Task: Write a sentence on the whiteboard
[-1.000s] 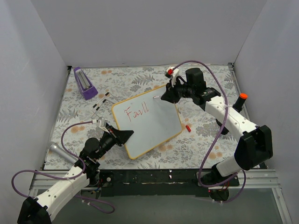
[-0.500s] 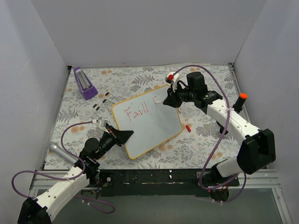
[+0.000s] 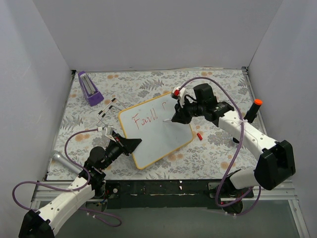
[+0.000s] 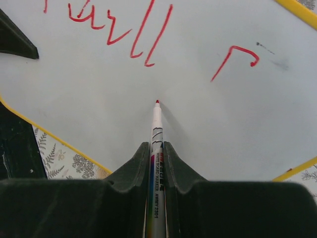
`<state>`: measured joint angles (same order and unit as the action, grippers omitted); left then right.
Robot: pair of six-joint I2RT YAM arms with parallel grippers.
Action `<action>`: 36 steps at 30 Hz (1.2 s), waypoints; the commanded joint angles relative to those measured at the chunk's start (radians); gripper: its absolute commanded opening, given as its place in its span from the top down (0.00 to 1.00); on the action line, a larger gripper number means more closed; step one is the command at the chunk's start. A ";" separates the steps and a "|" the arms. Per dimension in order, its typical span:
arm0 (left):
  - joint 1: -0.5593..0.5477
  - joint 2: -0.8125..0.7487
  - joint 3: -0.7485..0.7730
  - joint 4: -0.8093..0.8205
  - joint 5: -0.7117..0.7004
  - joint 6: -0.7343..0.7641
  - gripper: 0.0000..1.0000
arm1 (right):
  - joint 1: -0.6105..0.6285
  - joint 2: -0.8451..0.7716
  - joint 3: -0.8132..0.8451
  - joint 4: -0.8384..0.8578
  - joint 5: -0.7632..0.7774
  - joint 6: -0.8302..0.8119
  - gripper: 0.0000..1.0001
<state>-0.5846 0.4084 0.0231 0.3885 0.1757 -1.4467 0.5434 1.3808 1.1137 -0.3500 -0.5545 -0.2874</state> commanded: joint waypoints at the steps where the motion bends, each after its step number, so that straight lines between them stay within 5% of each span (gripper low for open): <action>1: -0.003 -0.023 0.032 0.121 0.013 0.012 1.00 | 0.036 -0.016 0.032 -0.003 -0.025 0.004 0.99; 36: -0.004 -0.022 0.026 0.128 0.018 0.014 1.00 | -0.042 0.064 0.150 0.055 0.030 0.045 0.99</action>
<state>-0.5846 0.4095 0.0231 0.3889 0.1772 -1.4441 0.4995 1.4414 1.2232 -0.3252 -0.5224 -0.2504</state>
